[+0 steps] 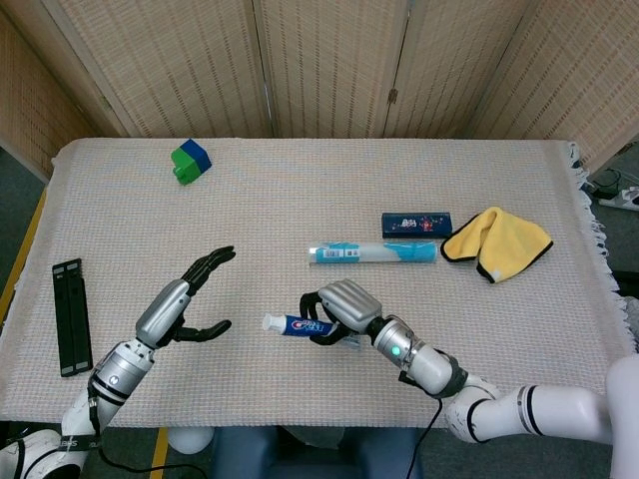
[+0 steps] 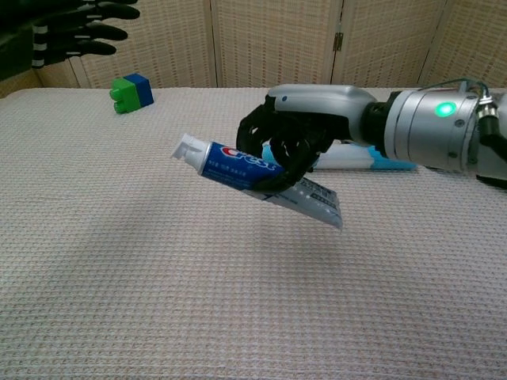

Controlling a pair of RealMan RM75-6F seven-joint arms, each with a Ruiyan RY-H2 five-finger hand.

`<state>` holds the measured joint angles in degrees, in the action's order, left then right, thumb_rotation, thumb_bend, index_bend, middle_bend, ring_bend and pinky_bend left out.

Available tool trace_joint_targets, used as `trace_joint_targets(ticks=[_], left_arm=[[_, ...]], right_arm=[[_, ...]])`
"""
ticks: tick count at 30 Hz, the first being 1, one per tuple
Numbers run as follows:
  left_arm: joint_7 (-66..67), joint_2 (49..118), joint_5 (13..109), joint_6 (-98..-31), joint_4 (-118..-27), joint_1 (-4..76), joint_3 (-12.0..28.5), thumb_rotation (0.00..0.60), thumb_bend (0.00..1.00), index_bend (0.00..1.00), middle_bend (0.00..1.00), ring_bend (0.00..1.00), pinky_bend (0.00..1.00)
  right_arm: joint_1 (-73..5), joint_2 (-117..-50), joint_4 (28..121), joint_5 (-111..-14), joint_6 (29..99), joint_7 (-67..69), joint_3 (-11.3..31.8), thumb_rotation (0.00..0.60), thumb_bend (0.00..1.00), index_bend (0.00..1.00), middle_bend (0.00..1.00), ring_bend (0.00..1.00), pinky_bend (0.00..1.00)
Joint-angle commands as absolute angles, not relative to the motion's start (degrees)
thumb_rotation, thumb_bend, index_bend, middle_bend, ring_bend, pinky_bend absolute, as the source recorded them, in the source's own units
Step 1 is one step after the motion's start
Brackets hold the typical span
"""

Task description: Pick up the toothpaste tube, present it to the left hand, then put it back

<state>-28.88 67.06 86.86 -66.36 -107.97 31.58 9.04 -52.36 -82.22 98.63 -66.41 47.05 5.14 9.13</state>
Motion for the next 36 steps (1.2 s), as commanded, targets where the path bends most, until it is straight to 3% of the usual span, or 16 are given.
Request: trace_joint_targets(ticks=[1, 3, 17, 36], left_arm=[[-30.84, 67.25, 87.57, -67.41, -108.51, 31.43, 9.6, 0.024, 0.18, 0.0, 0.03, 0.01, 0.0], [-31.02, 67.83, 87.28, -67.46, -108.65, 31.61, 9.73, 0.002, 0.18, 0.0, 0.03, 0.01, 0.0], [-23.6, 73.99, 86.38, -68.66, -107.18, 32.87, 10.25, 0.0, 0.18, 0.0, 0.03, 0.0, 0.0], [-18.64, 80.37, 86.71, -69.99, -105.33, 33.46, 9.45, 0.0, 0.18, 0.01, 0.03, 0.0, 0.0]], right_arm=[[-51.4, -84.69, 98.09, -67.81, 47.79, 7.81, 10.0, 0.6, 0.69, 0.79, 0.62, 0.68, 0.7], [-51.07, -86.16, 97.82, -68.37, 48.65, 8.69, 10.5, 0.6, 0.69, 0.79, 0.62, 0.68, 0.7], [-49.69, -95.55, 94.31, -72.31, 54.35, 14.03, 13.83, 0.6, 0.7, 0.81, 0.63, 0.69, 0.71], [-49.62, -100.06, 93.53, -71.41, 54.94, 14.6, 16.33, 0.6, 0.72, 0.82, 0.64, 0.7, 0.72]])
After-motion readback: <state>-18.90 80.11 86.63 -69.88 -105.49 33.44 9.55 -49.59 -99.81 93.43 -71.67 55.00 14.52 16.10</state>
